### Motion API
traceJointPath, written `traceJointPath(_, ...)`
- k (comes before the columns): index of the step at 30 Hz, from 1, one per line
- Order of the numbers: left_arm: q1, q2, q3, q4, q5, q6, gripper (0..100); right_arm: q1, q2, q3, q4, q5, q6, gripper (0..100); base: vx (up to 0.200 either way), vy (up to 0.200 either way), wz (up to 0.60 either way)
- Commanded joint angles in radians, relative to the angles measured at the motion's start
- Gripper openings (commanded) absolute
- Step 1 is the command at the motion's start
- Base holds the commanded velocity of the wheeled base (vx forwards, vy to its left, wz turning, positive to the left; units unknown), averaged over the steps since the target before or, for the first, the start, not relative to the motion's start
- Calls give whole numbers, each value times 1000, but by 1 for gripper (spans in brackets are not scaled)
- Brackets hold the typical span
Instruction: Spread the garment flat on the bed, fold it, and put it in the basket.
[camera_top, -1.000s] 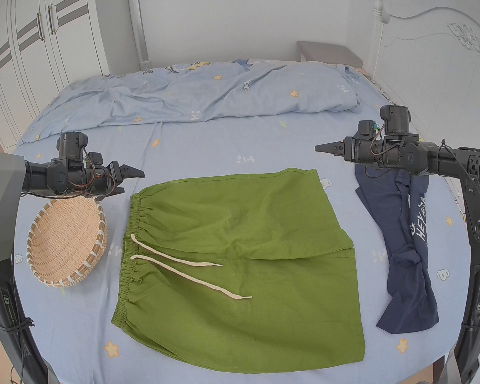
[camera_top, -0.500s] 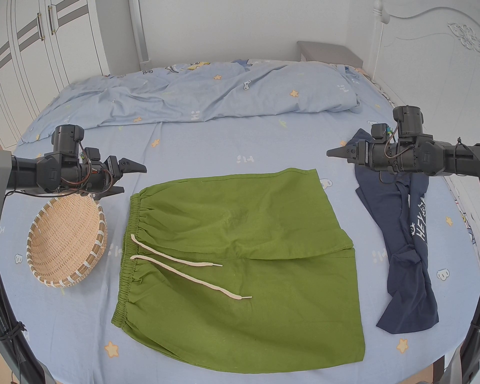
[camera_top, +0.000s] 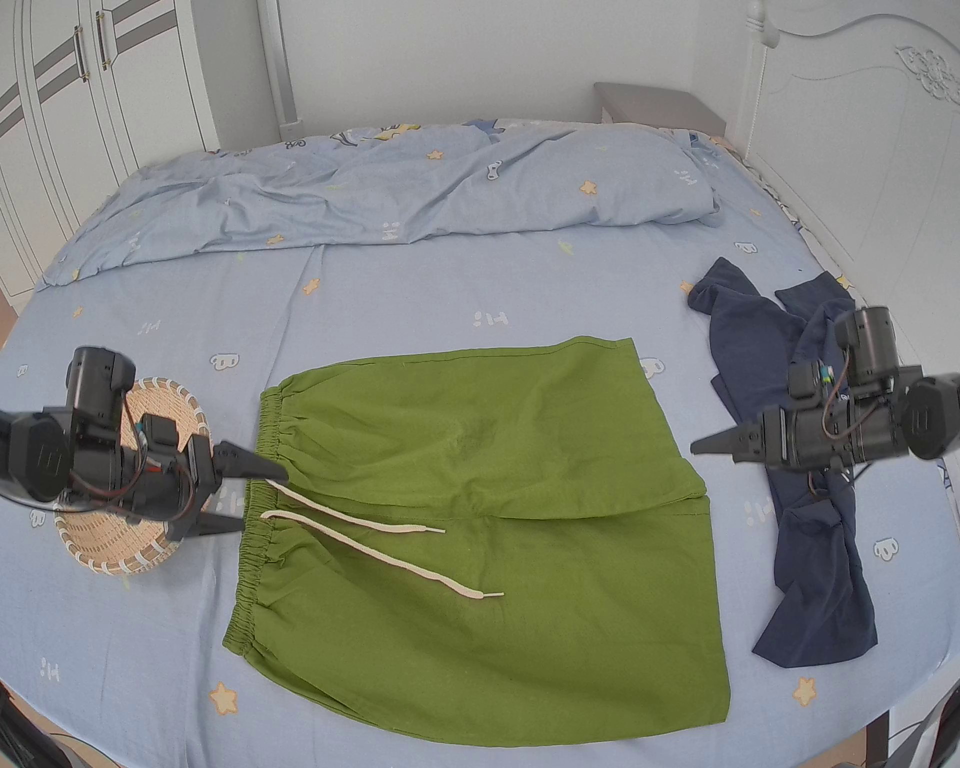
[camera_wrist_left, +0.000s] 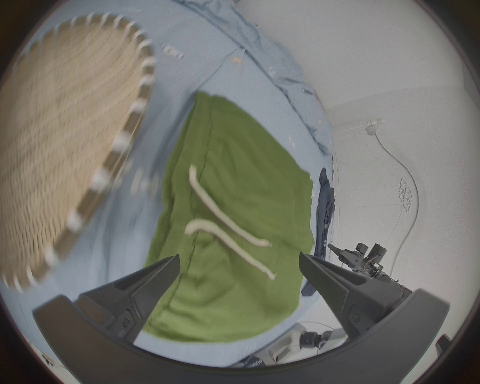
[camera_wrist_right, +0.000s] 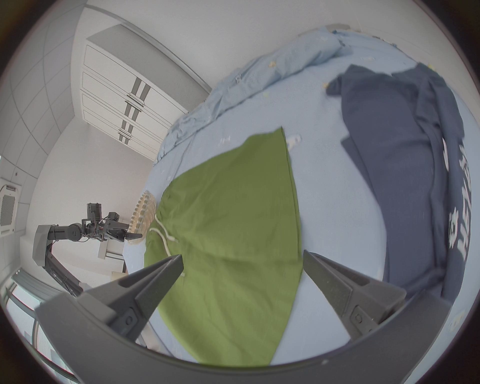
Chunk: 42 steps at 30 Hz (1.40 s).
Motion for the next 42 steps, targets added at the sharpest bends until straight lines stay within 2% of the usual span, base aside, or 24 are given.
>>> traceJointPath(1, 22, -217, 365, -22, -98, -6, 100, 14, -215, 394, -152, 13, 13, 100, 0, 0, 0)
traceJointPath(3, 32, -216, 421, -50, -98, 12, 100, 16, -218, 444, -187, 18, 19, 100, 0, 0, 0)
traceJointPath(6, 55, -134, 504, -122, -98, 97, 100, 20, -218, 476, -228, 19, 21, 100, 0, 0, 0)
traceJointPath(9, 91, -21, 550, -180, -96, 238, 100, 25, -218, 493, -233, 21, 24, 100, 0, 0, 0)
traceJointPath(10, 91, -21, 550, -180, -96, 238, 100, 25, -218, 493, -233, 21, 24, 100, 0, 0, 0)
traceJointPath(11, 127, 37, 569, -204, -92, 344, 100, 30, -218, 496, -233, 21, 26, 100, 0, 0, 0)
traceJointPath(13, 145, 51, 573, -206, -98, 378, 100, 30, -218, 496, -233, 21, 26, 100, 0, 0, 0)
traceJointPath(14, 179, 65, 572, -203, -99, 425, 100, 30, -218, 495, -233, 24, 26, 100, 0, 0, 0)
traceJointPath(39, 176, 134, 415, -204, -129, 390, 100, 37, -215, 498, -235, 26, 26, 100, 0, 0, 0)
traceJointPath(40, 176, 134, 415, -204, -129, 390, 0, 37, -215, 498, -235, 26, 26, 100, 0, 0, 0)
traceJointPath(42, 165, 136, 417, -204, -130, 388, 0, 36, -211, 498, -235, 26, 26, 100, 0, 0, 0)
